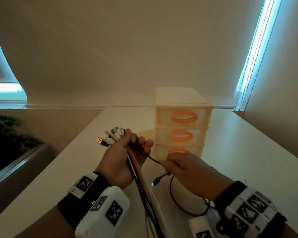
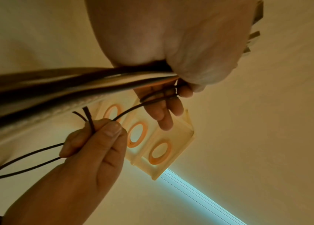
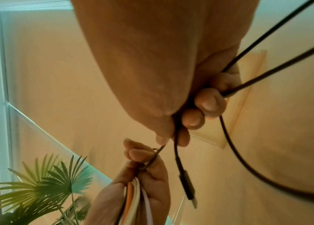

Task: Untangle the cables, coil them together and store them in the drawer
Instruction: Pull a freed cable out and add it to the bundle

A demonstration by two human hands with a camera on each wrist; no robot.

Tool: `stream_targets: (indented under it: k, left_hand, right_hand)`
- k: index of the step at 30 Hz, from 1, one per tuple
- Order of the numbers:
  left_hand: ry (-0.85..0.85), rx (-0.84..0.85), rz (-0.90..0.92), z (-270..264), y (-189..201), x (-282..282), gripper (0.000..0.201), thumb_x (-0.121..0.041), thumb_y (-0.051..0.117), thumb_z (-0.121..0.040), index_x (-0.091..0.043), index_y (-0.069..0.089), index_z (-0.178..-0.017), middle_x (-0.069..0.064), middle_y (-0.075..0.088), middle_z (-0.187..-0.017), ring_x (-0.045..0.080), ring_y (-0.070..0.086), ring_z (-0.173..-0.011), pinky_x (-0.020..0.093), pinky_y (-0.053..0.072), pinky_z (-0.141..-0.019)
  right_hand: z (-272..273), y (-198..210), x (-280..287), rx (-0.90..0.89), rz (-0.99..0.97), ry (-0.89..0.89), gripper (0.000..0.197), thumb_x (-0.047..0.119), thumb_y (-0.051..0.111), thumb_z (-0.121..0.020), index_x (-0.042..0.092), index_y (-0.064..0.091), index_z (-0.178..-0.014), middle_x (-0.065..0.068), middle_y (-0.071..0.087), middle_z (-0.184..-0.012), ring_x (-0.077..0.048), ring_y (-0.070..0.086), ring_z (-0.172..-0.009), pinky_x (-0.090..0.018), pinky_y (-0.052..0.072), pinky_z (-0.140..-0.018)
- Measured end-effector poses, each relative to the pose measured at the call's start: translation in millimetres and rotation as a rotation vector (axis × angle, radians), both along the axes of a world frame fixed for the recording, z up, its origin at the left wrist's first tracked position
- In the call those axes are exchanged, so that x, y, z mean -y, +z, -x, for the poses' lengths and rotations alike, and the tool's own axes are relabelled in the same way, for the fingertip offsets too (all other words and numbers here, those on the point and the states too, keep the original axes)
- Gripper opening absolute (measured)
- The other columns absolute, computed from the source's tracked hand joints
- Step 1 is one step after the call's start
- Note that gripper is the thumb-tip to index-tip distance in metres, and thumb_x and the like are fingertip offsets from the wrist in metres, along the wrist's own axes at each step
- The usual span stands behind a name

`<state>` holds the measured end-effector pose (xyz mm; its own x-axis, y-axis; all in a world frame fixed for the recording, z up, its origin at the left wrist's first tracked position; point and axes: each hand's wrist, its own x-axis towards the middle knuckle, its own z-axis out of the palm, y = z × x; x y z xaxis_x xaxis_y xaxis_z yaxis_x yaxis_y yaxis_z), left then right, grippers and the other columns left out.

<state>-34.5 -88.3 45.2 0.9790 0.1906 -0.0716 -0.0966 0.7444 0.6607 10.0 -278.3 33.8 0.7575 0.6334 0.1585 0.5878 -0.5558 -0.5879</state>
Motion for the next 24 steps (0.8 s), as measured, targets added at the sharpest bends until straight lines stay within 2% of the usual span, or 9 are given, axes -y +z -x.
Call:
stream_targets:
  k: [3, 6, 10, 12, 15, 17, 21, 22, 24]
  left_hand:
    - [-0.011, -0.016, -0.016, -2, -2, -1, 0.044, -0.04, 0.044, -0.105, -0.012, 0.046, -0.07, 0.005, 0.05, -0.068, 0.021, 0.065, -0.061, 0.027, 0.052, -0.058]
    - [-0.026, -0.015, -0.026, -3, -3, -2, 0.044, -0.039, 0.044, -0.106, -0.012, 0.046, -0.071, 0.005, 0.05, -0.068, 0.02, 0.063, -0.06, 0.027, 0.051, -0.055]
    - [-0.049, -0.001, -0.009, -6, -5, -8, 0.042, -0.039, 0.043, -0.106, -0.013, 0.045, -0.073, 0.004, 0.049, -0.071, 0.017, 0.051, -0.055, 0.027, 0.048, -0.05]
    - [-0.062, 0.008, 0.011, -7, -6, -10, 0.041, -0.039, 0.042, -0.106, -0.014, 0.045, -0.074, 0.002, 0.049, -0.071, 0.015, 0.048, -0.053, 0.026, 0.046, -0.048]
    - [-0.108, 0.058, 0.025, -5, -1, -13, 0.039, -0.039, 0.042, -0.106, -0.017, 0.043, -0.073, -0.002, 0.045, -0.069, 0.009, 0.039, -0.046, 0.021, 0.038, -0.044]
    - [-0.183, 0.112, 0.013, -2, 2, -17, 0.039, -0.038, 0.041, -0.106, -0.017, 0.043, -0.072, -0.004, 0.042, -0.067, 0.006, 0.034, -0.041, 0.019, 0.031, -0.041]
    - [-0.479, 0.17, -0.236, 6, 2, -14, 0.038, -0.038, 0.046, -0.103, -0.018, 0.044, -0.071, 0.002, 0.053, -0.068, 0.01, 0.045, -0.041, 0.021, 0.035, -0.044]
    - [-0.554, 0.159, -0.333, 8, 1, -11, 0.038, -0.039, 0.047, -0.101, -0.018, 0.044, -0.071, 0.008, 0.061, -0.075, 0.015, 0.055, -0.048, 0.023, 0.041, -0.049]
    - [-0.685, 0.152, -0.436, 13, -3, -5, 0.039, -0.04, 0.045, -0.102, -0.016, 0.044, -0.072, 0.025, 0.069, -0.103, 0.035, 0.071, -0.084, 0.03, 0.054, -0.071]
  right_hand:
    - [2, 1, 0, 0.006, -0.07, 0.05, 0.027, 0.037, 0.052, -0.102, 0.028, 0.063, -0.079, 0.009, 0.061, -0.073, 0.003, 0.056, -0.068, -0.014, 0.045, -0.064]
    - [4, -1, -1, -0.107, -0.141, 0.137, 0.021, 0.029, 0.054, -0.102, 0.027, 0.068, -0.087, 0.006, 0.065, -0.071, -0.002, 0.06, -0.066, -0.018, 0.05, -0.066]
    - [1, -1, 4, -0.365, -0.062, 0.174, 0.022, 0.028, 0.051, -0.104, 0.023, 0.068, -0.09, 0.005, 0.058, -0.066, -0.007, 0.051, -0.054, -0.021, 0.045, -0.054]
    - [-3, 0, 9, -0.464, 0.022, 0.137, 0.026, 0.03, 0.05, -0.104, 0.023, 0.068, -0.088, 0.004, 0.06, -0.067, -0.009, 0.049, -0.051, -0.023, 0.043, -0.052]
    - [-14, -1, 21, -0.591, -0.006, 0.042, 0.029, 0.03, 0.05, -0.104, 0.017, 0.066, -0.083, -0.001, 0.06, -0.066, -0.01, 0.042, -0.046, -0.023, 0.035, -0.045]
    - [-22, -1, 26, -0.528, -0.042, -0.09, 0.031, 0.034, 0.055, -0.101, 0.013, 0.064, -0.08, -0.001, 0.059, -0.064, -0.009, 0.04, -0.043, -0.023, 0.032, -0.044]
    - [-27, 3, 22, -0.086, -0.18, -0.424, 0.036, 0.044, 0.069, -0.09, 0.01, 0.068, -0.078, 0.0, 0.068, -0.069, -0.013, 0.059, -0.06, -0.023, 0.044, -0.054]
    - [-23, 5, 18, 0.008, -0.234, -0.441, 0.033, 0.043, 0.07, -0.089, 0.013, 0.069, -0.077, 0.003, 0.068, -0.069, -0.011, 0.062, -0.066, -0.022, 0.045, -0.058]
    - [-10, 12, 7, 0.123, -0.387, -0.407, 0.022, 0.038, 0.071, -0.09, 0.019, 0.069, -0.079, 0.011, 0.067, -0.069, 0.0, 0.064, -0.068, -0.01, 0.042, -0.057]
